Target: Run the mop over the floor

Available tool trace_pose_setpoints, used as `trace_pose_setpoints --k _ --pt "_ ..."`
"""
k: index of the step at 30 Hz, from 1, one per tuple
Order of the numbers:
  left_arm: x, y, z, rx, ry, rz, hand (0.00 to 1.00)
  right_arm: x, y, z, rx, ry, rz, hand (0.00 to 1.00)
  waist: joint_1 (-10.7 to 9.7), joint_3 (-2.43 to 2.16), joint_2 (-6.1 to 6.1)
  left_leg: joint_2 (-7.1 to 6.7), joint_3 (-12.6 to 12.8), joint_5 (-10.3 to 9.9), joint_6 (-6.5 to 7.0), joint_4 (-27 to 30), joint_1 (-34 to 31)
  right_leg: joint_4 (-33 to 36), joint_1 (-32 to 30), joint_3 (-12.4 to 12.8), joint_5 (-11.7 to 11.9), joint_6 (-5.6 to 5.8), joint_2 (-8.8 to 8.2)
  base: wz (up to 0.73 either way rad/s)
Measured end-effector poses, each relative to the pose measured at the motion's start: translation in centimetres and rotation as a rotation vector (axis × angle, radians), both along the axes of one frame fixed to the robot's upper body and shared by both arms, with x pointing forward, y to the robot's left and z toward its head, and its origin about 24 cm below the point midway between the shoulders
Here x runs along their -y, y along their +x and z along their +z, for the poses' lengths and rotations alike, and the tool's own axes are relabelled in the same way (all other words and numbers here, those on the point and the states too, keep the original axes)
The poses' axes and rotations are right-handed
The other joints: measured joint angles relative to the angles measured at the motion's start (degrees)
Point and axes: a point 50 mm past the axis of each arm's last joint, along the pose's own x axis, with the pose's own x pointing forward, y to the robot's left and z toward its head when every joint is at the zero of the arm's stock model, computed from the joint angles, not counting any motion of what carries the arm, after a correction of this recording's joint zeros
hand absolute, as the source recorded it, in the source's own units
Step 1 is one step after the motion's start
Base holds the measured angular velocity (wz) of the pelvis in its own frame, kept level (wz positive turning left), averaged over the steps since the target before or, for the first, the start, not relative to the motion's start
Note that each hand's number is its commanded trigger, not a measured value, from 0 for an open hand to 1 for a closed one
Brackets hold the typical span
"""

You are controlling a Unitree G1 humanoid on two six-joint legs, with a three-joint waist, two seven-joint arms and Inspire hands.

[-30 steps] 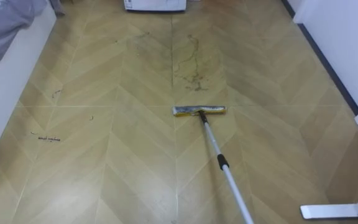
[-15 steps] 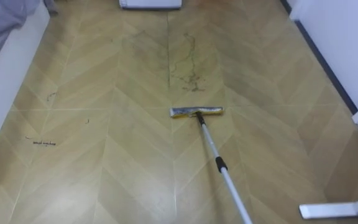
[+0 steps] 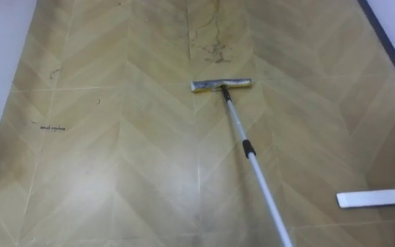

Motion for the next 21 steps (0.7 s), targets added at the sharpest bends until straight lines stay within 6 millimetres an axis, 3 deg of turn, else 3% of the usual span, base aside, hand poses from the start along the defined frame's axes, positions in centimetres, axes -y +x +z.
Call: trace_pose_setpoints --k 3,7,9,10,11,12,13,15,16,17,19,21 --pt "-0.1 -0.2 -0.1 -0.015 0.003 -0.006 0.0 0.0 0.0 0.0 0.002 0.001 -0.018 1.0 -0.14 0.11 -0.17 -0.65 -0.54 -0.01 0.0 2.49 -2.59 4.51 -3.0 -0.04 -1.71 -0.24 -1.14 0.22" --pt "-0.3 -0.4 -0.1 -0.041 0.01 -0.003 0.0 0.0 0.3 0.0 0.008 -0.003 -0.06 1.0 0.34 0.87 -1.44 -2.1 -0.83 -0.48 -0.62 11.3 -7.66 14.06 -8.17 0.7 -4.43 -1.0 -3.79 0.19" --pt "-0.3 -1.0 -0.2 -0.082 0.014 -0.005 0.0 0.1 0.7 0.1 0.016 -0.012 -0.099 1.0 1.74 1.11 -1.33 -2.01 -0.58 -1.41 -2.1 22.45 -13.21 18.7 -10.35 0.75 -5.76 -1.67 -4.11 0.01" --pt "-0.3 -1.1 -0.2 -0.089 0.014 -0.006 0.0 0.1 0.9 0.1 0.02 -0.014 -0.108 1.0 2.29 1.12 -1.33 -1.91 -0.56 -1.4 -2.1 26.23 -15.1 19.51 -10.75 0.65 -6.45 -1.89 -3.98 -0.24" --pt "-0.2 -1.3 -0.3 -0.101 0.014 -0.019 0.0 0.2 1.6 0.2 0.038 -0.023 -0.117 1.0 3.28 1.18 -1.03 -1.06 -0.38 -1.37 -2.09 33.84 -19.12 20.66 -11.2 0.34 -8.49 -2.33 -3.45 -0.33" --pt "-0.1 -1.6 -0.4 -0.111 0.014 -0.025 0.0 0.3 2.6 0.4 0.065 -0.033 -0.118 1.0 3.81 1.3 -0.58 -0.24 -0.7 -1.35 -2.11 40.94 -23.16 22.12 -11.85 0.4 -11.78 -2.01 -2.94 -0.28" --pt "0.0 -1.6 -0.4 -0.117 0.013 -0.028 0.0 0.3 3.2 0.5 0.078 -0.038 -0.123 1.0 4.02 1.42 -0.11 0.14 -1.31 -1.23 -2.14 44.51 -24.82 23.77 -12.57 0.09 -12.67 -2.48 -3.03 -0.05" --pt "-0.1 -1.4 -0.4 -0.109 0.024 -0.042 0.0 0.4 5.0 0.9 0.121 -0.042 -0.133 1.0 4.96 1.87 -1.11 0.11 -1.84 1.55 -2.69 55.1 -30.64 31.93 -15.45 0.85 -17.81 -3.39 -3.64 0.18" --pt "0.0 -1.3 -0.4 -0.107 0.021 -0.054 0.0 0.6 5.5 1.0 0.134 -0.049 -0.138 1.0 5.38 1.93 -1.49 0.03 -1.66 1.24 -2.79 56.18 -32.07 33.47 -16.03 0.87 -18.74 -3.68 -3.89 0.04" --pt "0.3 -0.6 -0.4 -0.084 0.012 -0.072 0.0 1.1 7.0 1.6 0.167 -0.059 -0.149 1.0 6.33 1.94 -1.6 0.34 -0.8 0.19 -1.31 55.77 -35.12 35.63 -17.21 1.11 -19.92 -4.08 -4.04 -0.14" --pt "0.3 -0.6 -0.3 -0.076 0.008 -0.071 0.0 1.2 9.1 2.2 0.218 -0.056 -0.151 1.0 7.67 1.89 -1.8 0.72 0.62 -1.02 -1.39 49.14 -37.99 37.0 -17.54 1.23 -20.9 -4.38 -4.05 -0.23" --pt "0.2 -0.9 -0.3 -0.082 -0.003 -0.059 0.0 0.7 10.6 2.6 0.259 -0.012 -0.185 1.0 8.55 1.69 -1.91 0.4 1.16 -0.57 -1.9 34.26 -38.01 36.74 -16.18 1.22 -22.1 -3.6 -4.14 -0.04"
